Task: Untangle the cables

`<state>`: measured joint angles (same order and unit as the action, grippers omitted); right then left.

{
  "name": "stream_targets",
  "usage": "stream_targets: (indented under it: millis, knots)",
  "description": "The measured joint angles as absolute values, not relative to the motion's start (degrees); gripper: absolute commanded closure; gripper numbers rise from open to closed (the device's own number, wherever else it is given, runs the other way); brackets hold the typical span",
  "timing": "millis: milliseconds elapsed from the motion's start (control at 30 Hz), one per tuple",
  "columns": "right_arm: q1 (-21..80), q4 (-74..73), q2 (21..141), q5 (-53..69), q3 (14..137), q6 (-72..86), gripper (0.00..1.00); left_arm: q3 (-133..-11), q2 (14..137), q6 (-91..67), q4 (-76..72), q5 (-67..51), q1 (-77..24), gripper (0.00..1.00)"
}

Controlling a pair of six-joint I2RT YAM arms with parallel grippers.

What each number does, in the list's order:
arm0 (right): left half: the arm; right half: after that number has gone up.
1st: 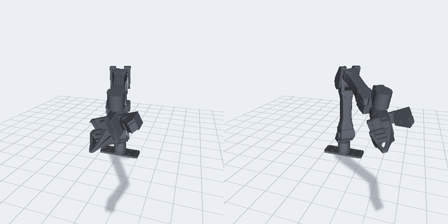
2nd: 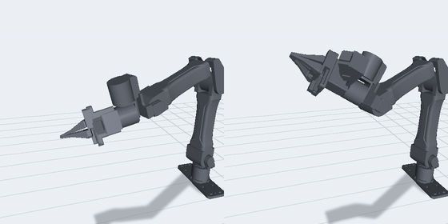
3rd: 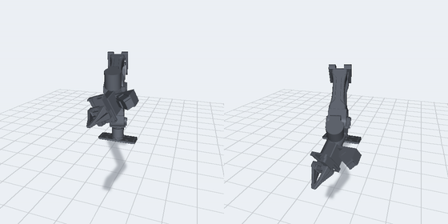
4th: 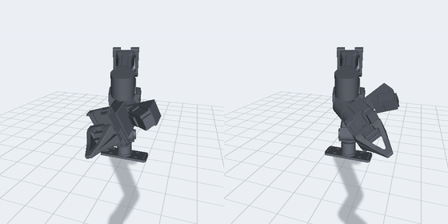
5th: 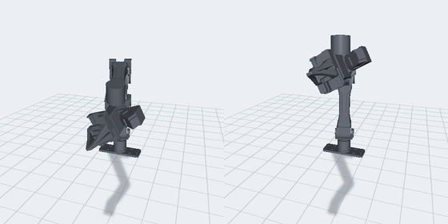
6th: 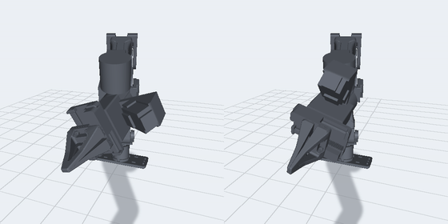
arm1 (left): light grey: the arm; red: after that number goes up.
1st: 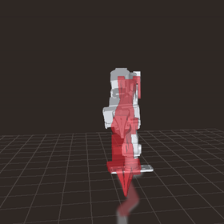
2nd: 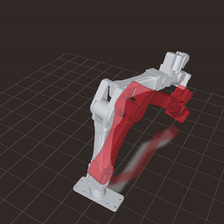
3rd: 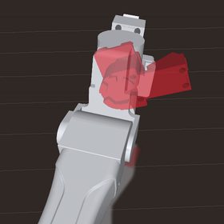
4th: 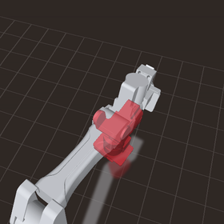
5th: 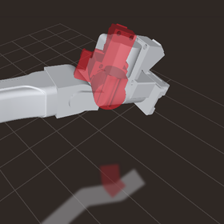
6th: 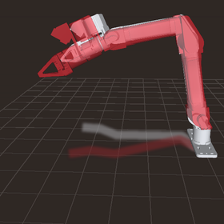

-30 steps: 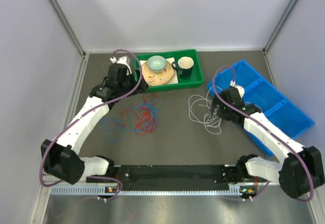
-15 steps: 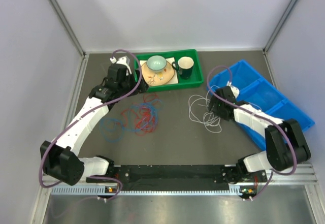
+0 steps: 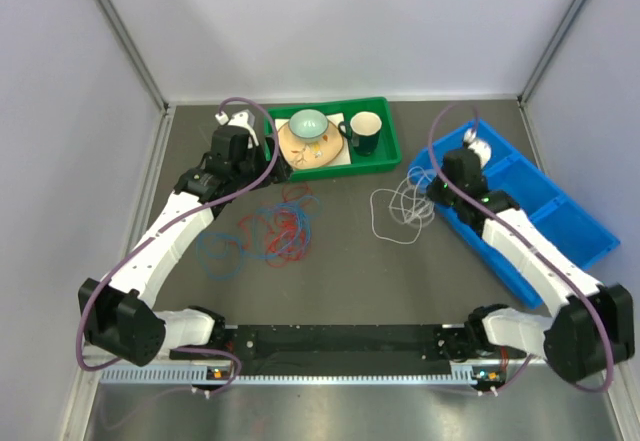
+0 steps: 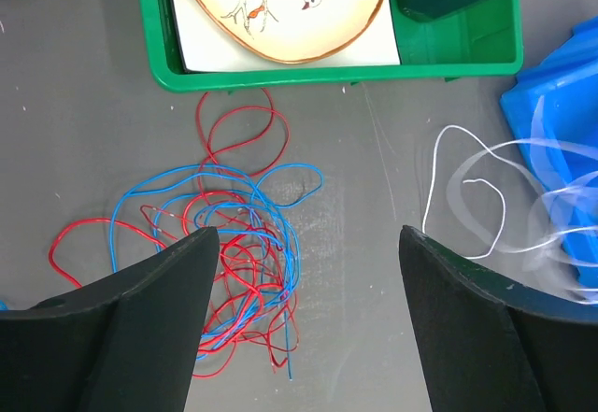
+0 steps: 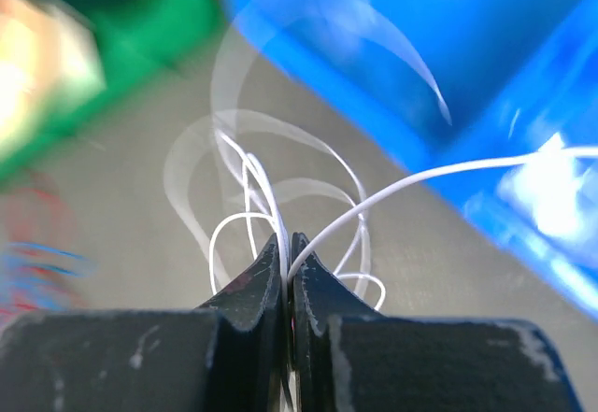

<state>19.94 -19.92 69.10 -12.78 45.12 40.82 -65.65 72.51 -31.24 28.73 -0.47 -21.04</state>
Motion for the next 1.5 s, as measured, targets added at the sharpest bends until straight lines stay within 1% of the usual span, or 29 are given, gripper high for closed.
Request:
stream_targets:
  millis: [167, 333, 433, 667, 1033, 1267, 1367, 1500]
  knots:
    - [18.72, -23.66, 64.03, -16.27, 60.60, 34.28, 1.00, -65.65, 72.51, -31.18, 28.73, 0.10, -21.04, 0.17]
    - [13.82, -24.95, 61.89, -17.54, 72.23, 28.36, 1.00, -65.65, 72.51, -31.18, 28.73, 0.14, -21.04, 0.17]
    - [11.22, -25.98, 62.30, -17.47, 76.31, 26.15, 1.00, -65.65, 72.51, -31.18, 28.73, 0.12, -21.04, 0.17]
    - [6.26, -28.49, 64.86, -15.77, 80.90, 23.97, 1.00, -65.67, 72.51, -31.18, 28.71, 0.12, -21.04, 0.18]
    - [5.45, -28.67, 72.82, -10.41, 93.60, 23.70, 1.00, -65.67, 72.51, -31.20, 28.71, 0.54, -21.04, 0.18]
    - [5.43, -27.40, 76.58, -5.56, 94.74, 24.64, 1.00, -65.67, 72.49, -31.18, 28.73, 1.30, -21.04, 0.17]
    - [4.78, -24.99, 76.47, -2.63, 91.50, 25.21, 1.00, -65.67, 72.49, -31.18, 28.73, 1.43, -21.04, 0.17]
    - [0.16, -20.84, 76.07, 4.56, 83.68, 28.08, 1.00, -65.67, 72.49, -31.18, 28.73, 1.41, -21.04, 0.17]
